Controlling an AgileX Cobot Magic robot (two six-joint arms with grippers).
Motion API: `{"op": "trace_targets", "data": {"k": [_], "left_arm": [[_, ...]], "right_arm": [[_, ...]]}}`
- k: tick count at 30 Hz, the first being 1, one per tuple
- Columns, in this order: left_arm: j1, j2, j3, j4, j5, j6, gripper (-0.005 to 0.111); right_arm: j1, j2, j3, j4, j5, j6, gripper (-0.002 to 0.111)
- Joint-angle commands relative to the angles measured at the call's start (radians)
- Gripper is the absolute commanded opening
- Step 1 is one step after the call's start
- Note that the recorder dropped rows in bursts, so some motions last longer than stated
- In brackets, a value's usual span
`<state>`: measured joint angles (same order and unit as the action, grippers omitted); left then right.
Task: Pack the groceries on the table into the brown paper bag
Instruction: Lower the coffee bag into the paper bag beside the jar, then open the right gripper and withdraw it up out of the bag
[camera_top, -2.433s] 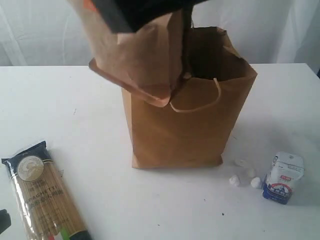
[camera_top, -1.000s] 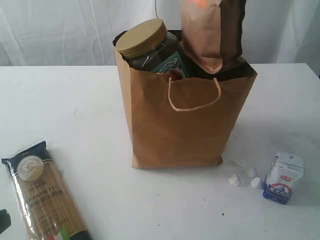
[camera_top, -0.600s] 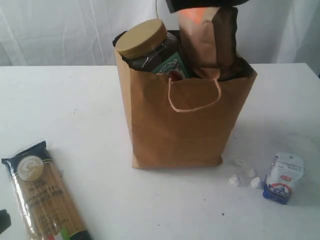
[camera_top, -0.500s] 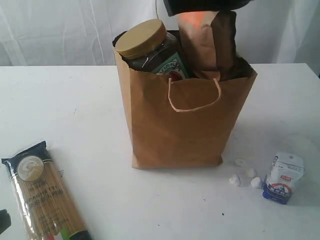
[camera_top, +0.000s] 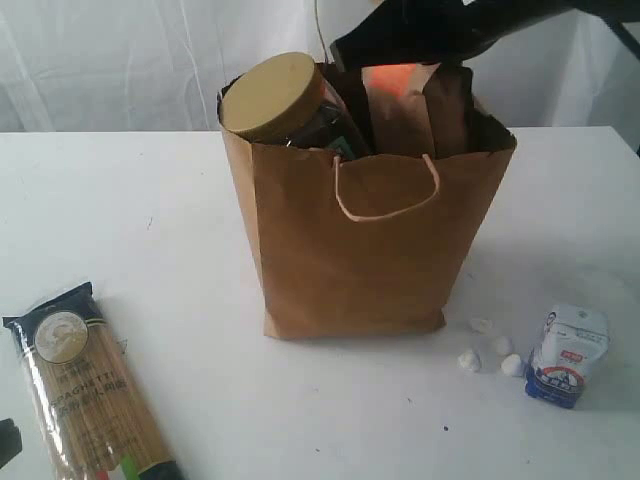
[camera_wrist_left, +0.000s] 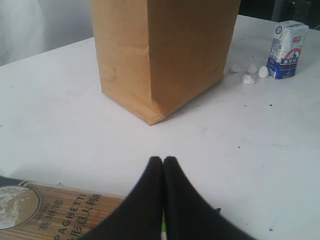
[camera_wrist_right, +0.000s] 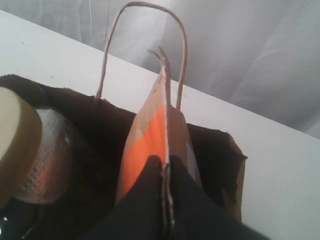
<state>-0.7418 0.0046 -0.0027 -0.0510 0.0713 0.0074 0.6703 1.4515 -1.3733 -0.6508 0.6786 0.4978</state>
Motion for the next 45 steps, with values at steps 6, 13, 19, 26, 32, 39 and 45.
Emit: {"op": "trace_targets", "data": {"k": [6, 13, 19, 26, 32, 39, 45], "left_arm": [[0.001, -0.005, 0.003, -0.001, 0.005, 0.001, 0.000], [0.001, -0.005, 0.003, -0.001, 0.005, 0.001, 0.000], [0.001, -0.005, 0.003, -0.001, 0.005, 0.001, 0.000], [0.001, -0.005, 0.003, -0.001, 0.005, 0.001, 0.000], [0.001, -0.005, 0.003, -0.001, 0.005, 0.001, 0.000], [0.001, -0.005, 0.003, -0.001, 0.005, 0.001, 0.000], [0.001, -0.005, 0.003, -0.001, 0.005, 0.001, 0.000]], "right_arm": [[-0.004, 0.017, -0.009, -0.011, -0.003, 0.004, 0.000], [-0.004, 0.026, -0.009, 0.004, -0.006, 0.004, 0.000], [-0.004, 0.026, -0.009, 0.007, 0.004, 0.004, 0.000], [-0.004, 0.026, -0.009, 0.022, 0.009, -0.003, 0.000], [-0.004, 0.026, -0.009, 0.028, 0.011, -0.003, 0.008], [-0.004, 0.026, -0.009, 0.038, 0.016, -0.025, 0.035], [-0.004, 0.026, -0.009, 0.046, 0.016, -0.025, 0.040]]}}
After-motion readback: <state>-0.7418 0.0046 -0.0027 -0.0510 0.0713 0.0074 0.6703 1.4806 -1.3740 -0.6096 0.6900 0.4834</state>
